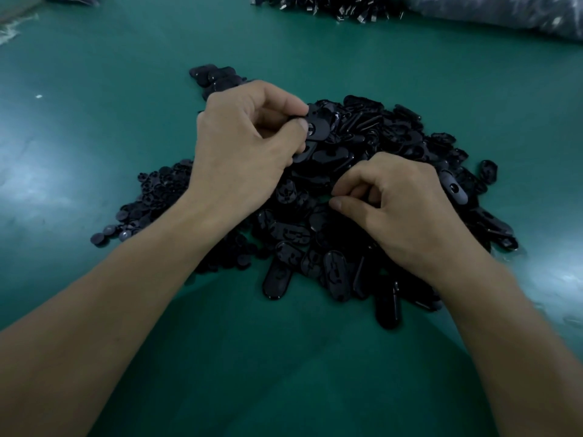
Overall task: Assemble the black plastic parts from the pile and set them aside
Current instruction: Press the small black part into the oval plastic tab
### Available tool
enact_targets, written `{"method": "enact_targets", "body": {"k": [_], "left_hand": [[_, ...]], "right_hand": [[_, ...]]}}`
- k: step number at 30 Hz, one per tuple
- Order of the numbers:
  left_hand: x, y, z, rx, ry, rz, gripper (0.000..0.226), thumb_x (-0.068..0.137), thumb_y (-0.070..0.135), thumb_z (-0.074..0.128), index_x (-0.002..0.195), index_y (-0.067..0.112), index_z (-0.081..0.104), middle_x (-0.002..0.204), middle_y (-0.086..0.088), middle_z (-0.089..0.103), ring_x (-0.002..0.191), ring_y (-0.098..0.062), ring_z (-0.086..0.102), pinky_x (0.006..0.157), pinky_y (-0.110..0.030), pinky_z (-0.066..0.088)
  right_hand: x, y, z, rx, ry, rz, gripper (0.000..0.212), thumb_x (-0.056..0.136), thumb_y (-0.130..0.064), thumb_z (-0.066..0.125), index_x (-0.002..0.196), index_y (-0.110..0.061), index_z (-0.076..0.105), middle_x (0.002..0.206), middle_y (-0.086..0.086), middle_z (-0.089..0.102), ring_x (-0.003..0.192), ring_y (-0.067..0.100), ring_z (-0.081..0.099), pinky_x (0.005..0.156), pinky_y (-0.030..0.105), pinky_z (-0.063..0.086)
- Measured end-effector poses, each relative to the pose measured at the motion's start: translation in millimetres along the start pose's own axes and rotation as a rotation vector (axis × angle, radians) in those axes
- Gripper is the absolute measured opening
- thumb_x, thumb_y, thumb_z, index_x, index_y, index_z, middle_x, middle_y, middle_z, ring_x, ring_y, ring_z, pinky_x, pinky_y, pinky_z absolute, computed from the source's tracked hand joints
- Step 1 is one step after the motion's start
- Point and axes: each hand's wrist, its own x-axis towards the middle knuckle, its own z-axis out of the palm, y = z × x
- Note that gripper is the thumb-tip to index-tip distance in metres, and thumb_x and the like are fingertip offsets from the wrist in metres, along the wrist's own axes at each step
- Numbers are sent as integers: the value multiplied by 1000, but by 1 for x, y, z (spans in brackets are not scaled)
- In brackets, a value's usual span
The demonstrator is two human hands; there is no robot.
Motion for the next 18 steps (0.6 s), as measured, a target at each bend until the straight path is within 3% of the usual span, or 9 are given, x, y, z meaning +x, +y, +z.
{"method": "enact_targets", "body": {"k": [11, 14, 18], "left_hand": [[0, 1, 0, 4, 1, 8, 14, 87, 12, 70, 85, 26, 70, 72, 6, 73, 68, -13, 73, 60, -21, 55], [-1, 1, 0, 12, -5, 8, 15, 87, 12, 70, 85, 26, 69, 71, 6, 73, 67, -13, 73, 60, -21, 55], [-1, 1, 0, 4, -15, 0, 13, 87, 12, 70, 86, 25, 70, 71, 8, 73, 68, -11, 73, 60, -19, 55]], "right_hand": [[1, -11, -6, -79, -97, 45, 8, 92, -34, 70, 90, -27, 72, 88, -15, 56, 80, 6, 54, 73, 32, 50], [3, -17, -4, -227, -117, 15, 16, 97, -34, 61, 96, -20, 70, 92, -4, 57, 90, 18, 54, 81, 40, 50], [0, -21, 0, -361, -106, -52, 23, 103, -31, 46, 102, -15, 63, 96, 1, 51, 94, 22, 47, 84, 37, 43]]}}
